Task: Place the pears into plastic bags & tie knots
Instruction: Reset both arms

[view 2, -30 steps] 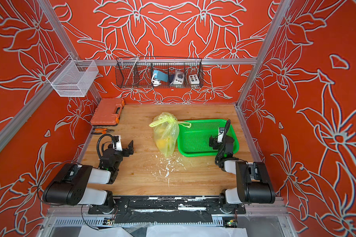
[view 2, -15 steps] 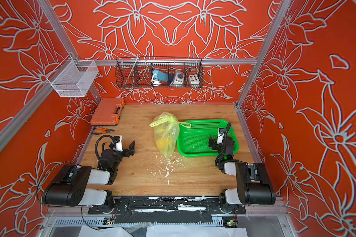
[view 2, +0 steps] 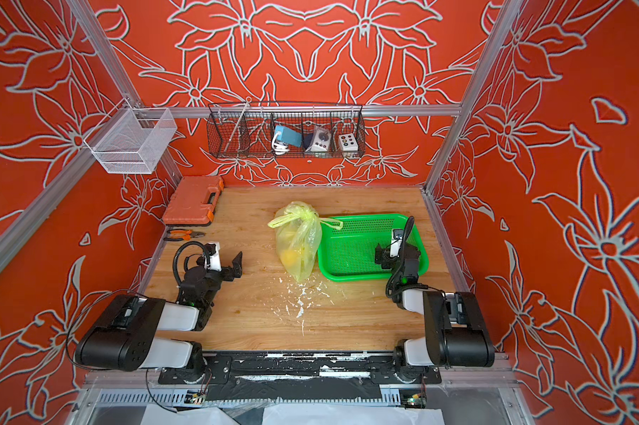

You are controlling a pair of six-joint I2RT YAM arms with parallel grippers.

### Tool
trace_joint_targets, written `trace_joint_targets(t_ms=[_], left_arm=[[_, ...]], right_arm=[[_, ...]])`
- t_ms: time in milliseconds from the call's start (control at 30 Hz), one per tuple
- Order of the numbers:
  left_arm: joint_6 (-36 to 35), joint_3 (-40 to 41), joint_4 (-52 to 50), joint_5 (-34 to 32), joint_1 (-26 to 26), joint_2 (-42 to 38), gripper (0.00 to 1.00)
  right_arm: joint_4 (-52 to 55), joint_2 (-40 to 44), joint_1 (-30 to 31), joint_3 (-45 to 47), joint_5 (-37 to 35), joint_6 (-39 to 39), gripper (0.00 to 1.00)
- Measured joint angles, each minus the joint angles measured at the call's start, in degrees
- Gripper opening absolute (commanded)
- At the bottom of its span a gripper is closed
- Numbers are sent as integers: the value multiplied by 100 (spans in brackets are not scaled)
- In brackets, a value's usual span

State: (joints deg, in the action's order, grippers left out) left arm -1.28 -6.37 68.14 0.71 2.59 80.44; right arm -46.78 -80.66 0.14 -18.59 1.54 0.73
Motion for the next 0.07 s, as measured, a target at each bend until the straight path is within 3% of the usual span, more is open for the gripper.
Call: trace_joint_targets(t_ms=[67], left_arm=[[-2, 0, 0, -26, 0, -2, 98]], right_arm=[[-4, -2, 2, -2, 0, 0, 98]])
